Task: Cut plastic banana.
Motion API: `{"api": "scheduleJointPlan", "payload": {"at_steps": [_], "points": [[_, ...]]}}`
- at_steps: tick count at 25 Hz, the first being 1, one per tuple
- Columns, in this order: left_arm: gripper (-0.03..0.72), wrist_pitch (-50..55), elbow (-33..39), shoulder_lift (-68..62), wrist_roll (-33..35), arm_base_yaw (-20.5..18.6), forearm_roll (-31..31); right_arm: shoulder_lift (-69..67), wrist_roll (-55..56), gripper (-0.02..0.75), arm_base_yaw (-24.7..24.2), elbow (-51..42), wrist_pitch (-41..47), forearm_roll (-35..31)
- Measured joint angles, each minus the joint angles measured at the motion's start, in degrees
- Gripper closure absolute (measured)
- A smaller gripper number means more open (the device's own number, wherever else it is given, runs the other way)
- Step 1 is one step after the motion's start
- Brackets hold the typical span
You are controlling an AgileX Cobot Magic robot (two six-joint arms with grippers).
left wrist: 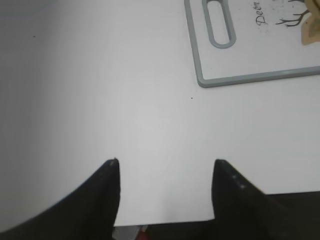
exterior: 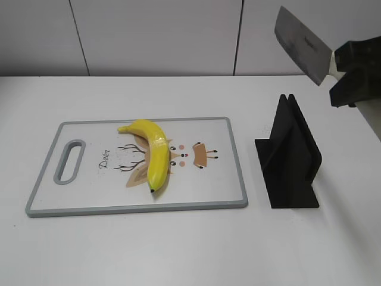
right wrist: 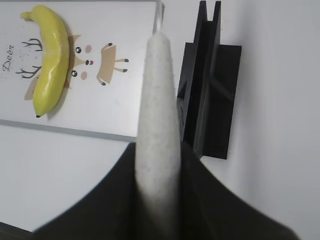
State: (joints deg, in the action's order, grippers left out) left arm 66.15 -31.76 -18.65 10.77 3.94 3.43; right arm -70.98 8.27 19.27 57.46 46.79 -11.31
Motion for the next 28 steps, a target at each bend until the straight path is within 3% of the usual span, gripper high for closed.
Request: {"api": "scheduleJointPlan", "payload": {"at_steps": [10,28], "points": [[0.155,-2.6,3.6,18.4,-0.1,0.0,1.6,0.1,4.1,0.573,0.0,-3.2,-0.3,5.0],[0.157,-3.3,3.7,19.0,-0.1,0.0,1.8,-9.3,4.2,0.573,0.0,-3.9,-3.7,5.2]]}}
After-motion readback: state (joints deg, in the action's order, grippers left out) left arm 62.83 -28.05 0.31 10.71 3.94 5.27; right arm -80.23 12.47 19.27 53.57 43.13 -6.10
